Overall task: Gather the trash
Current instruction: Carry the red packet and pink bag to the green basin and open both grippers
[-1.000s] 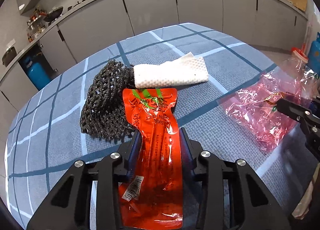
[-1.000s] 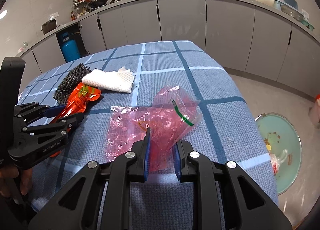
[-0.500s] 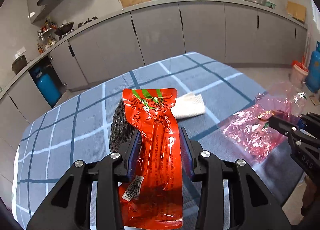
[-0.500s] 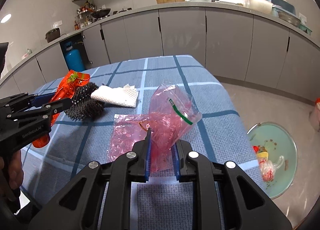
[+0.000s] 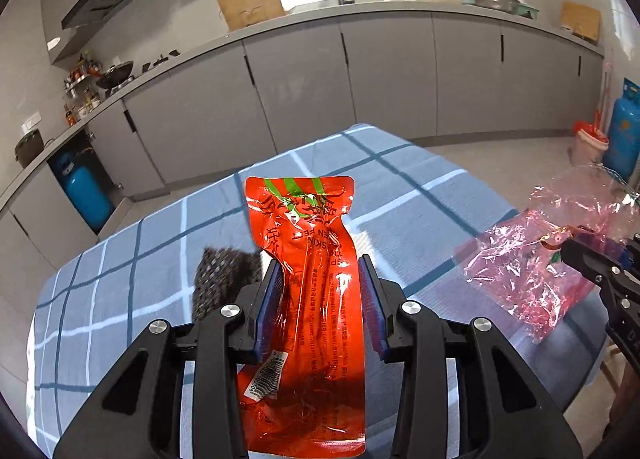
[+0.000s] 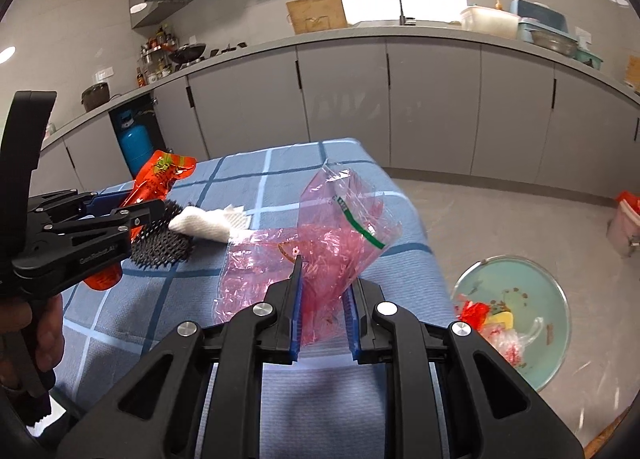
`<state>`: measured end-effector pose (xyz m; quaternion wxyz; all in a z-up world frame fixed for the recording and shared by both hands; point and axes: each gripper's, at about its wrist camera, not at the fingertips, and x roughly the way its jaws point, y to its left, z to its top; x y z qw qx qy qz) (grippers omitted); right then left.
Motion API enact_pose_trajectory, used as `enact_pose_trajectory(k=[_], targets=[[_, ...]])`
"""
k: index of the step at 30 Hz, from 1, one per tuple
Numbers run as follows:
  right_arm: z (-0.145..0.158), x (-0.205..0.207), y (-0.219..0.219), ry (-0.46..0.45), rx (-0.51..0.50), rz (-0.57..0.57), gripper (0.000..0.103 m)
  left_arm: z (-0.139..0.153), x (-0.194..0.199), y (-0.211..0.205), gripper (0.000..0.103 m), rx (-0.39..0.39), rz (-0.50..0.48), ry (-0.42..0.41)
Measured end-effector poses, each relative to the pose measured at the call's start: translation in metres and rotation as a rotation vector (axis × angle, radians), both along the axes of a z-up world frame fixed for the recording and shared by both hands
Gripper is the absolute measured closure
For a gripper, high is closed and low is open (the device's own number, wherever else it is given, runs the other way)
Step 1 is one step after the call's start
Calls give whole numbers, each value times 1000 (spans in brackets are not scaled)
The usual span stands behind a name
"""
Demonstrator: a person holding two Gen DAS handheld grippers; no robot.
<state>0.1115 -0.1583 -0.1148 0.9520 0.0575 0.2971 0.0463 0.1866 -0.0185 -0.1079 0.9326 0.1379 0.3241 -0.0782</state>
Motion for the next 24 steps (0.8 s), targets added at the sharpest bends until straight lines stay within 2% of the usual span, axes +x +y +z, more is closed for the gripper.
enact_pose_trajectory(k=[15,24], targets=[[4,-11,-60,-27,10,-130,84,4,8,-63,64,24,-115,-22],[-4,-20,-118,-23,-9,-261,84,0,7,-129,64,6,-259,-12]])
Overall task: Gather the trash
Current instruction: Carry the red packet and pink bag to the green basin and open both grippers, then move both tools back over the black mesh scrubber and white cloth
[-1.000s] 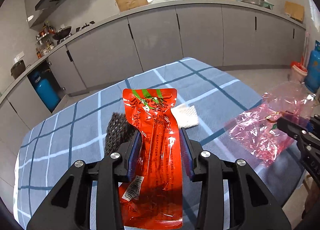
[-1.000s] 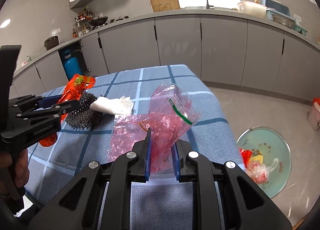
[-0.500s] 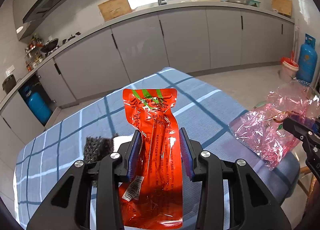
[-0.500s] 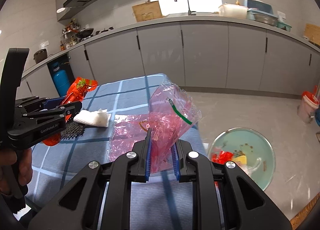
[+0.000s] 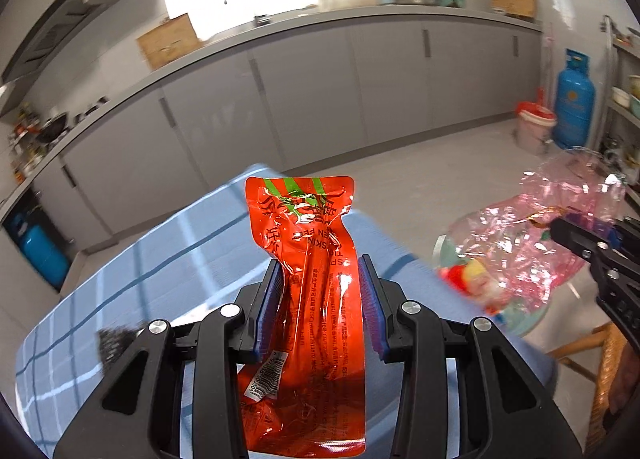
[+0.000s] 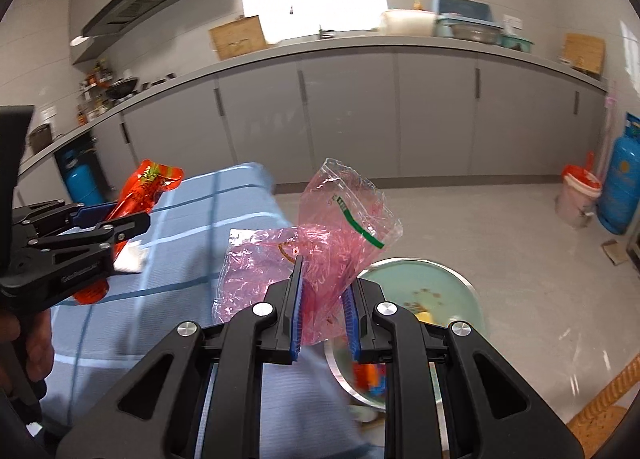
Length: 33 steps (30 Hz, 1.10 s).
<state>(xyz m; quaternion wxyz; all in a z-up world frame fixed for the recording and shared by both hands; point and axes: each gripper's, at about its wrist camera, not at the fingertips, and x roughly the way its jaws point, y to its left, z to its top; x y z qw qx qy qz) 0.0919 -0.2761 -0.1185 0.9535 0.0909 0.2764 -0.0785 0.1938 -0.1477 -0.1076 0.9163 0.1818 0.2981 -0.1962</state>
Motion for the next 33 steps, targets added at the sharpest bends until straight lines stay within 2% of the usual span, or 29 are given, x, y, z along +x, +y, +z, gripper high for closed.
enact_pose_trajectory(k=[7,11,13,14,15,16,18,21,24,25,33], targets=[[-31,12,-56,55,-5,-105,84,-21,3,-68,64,-30,-133,74],[-55,21,-76,96,-1,-126,83,-40,2,-108,63,-27,-206,107],[-69,24,-86,113,7,-134,78,-51,3,-124,62,-24,-250,146],[-76,27,-90,126,16,-129,68,-54,4,-131,59,-27,-262,161],[-81,26,-93,131,18,-131,48,-58,4,-135,56,-27,-267,165],[-87,26,-98,132,18,-143,44,-60,4,-135,48,-22,-264,158],[-95,24,-103,152,21,-165,45,-63,3,-134,48,8,-247,139],[-101,18,-113,162,42,-207,41,-61,8,-128,35,24,-214,120],[-101,10,-117,153,56,-234,33,-57,14,-115,34,27,-183,110],[-99,9,-116,147,56,-238,32,-56,15,-112,31,35,-167,102],[-73,16,-85,111,49,-169,30,-33,15,-54,21,61,-47,11]])
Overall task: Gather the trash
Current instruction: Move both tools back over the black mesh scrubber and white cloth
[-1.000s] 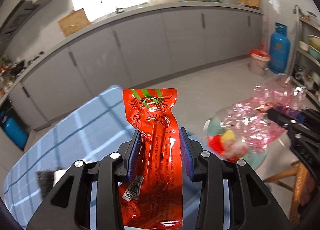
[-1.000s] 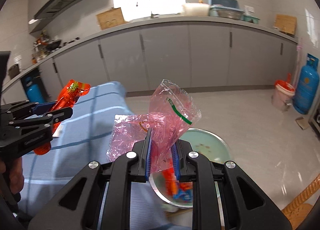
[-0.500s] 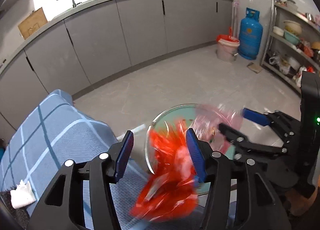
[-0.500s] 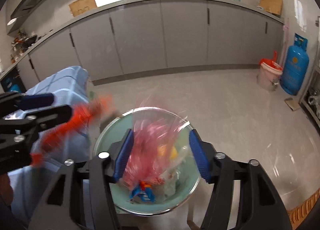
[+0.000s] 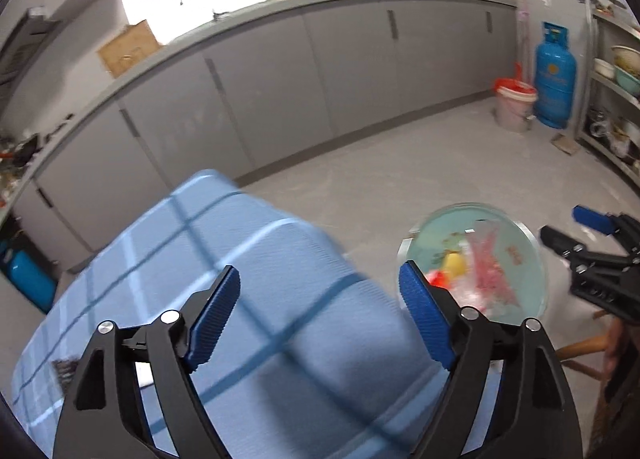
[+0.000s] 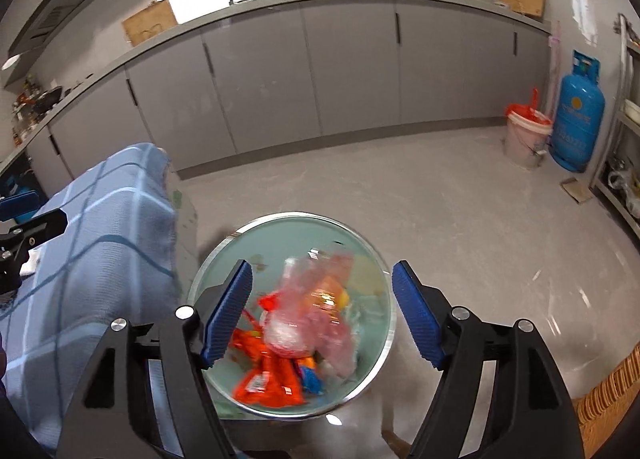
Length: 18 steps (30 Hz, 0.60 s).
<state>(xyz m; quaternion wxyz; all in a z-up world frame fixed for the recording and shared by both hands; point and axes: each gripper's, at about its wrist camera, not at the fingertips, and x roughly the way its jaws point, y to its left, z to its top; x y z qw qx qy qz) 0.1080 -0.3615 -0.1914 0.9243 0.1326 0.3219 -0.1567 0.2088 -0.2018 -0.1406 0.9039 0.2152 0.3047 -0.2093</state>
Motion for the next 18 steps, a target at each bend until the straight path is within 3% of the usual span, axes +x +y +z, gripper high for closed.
enact_pose_trajectory(k=[7,18], targets=[[27,28,54,-34,-3,135,30,11,6,78,20,13,153,-40],[55,82,174,-43,-31,409,30,8,29,232,19,46,490,-38]])
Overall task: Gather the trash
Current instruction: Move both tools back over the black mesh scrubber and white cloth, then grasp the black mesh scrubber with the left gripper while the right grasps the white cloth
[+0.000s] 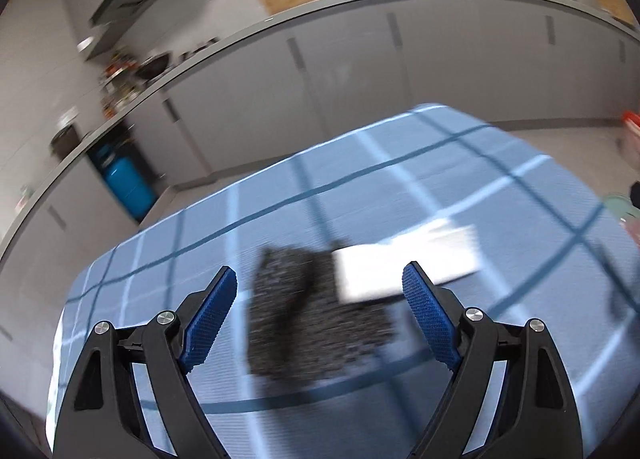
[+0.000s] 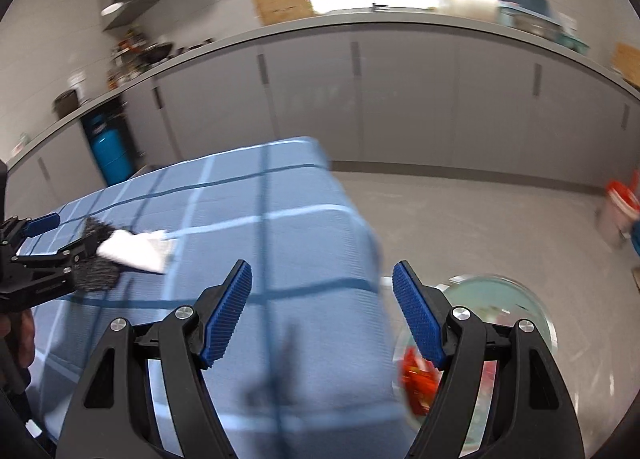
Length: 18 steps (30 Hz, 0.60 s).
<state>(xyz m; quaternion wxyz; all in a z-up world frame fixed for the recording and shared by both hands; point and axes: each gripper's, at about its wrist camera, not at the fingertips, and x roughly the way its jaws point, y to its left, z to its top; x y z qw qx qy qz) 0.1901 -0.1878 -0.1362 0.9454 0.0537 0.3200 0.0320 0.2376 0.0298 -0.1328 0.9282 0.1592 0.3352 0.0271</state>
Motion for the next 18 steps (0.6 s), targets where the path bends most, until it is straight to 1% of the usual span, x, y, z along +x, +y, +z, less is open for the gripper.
enact_pose_trajectory(k=[3,6,12,14,15,17,18], targets=[[2,11,30,8,-15,59,30,-4,4,26,19,-17,41,11],[1,20,56,17,-37,110,30,-12,6,41,19,-32,55,26],[-4,42,97,50,-60,177,30,-31,23,48,19,-55,55,52],[-5,48,108,55,-59,200,29,-35,26,50,21,-64,51,62],[-6,51,112,58,-61,209,29,-37,27,52,23,-67,49,66],[-8,59,124,64,-65,230,29,-40,28,53,36,-76,42,79],[-10,64,129,69,-66,240,29,-42,29,54,38,-79,36,87]])
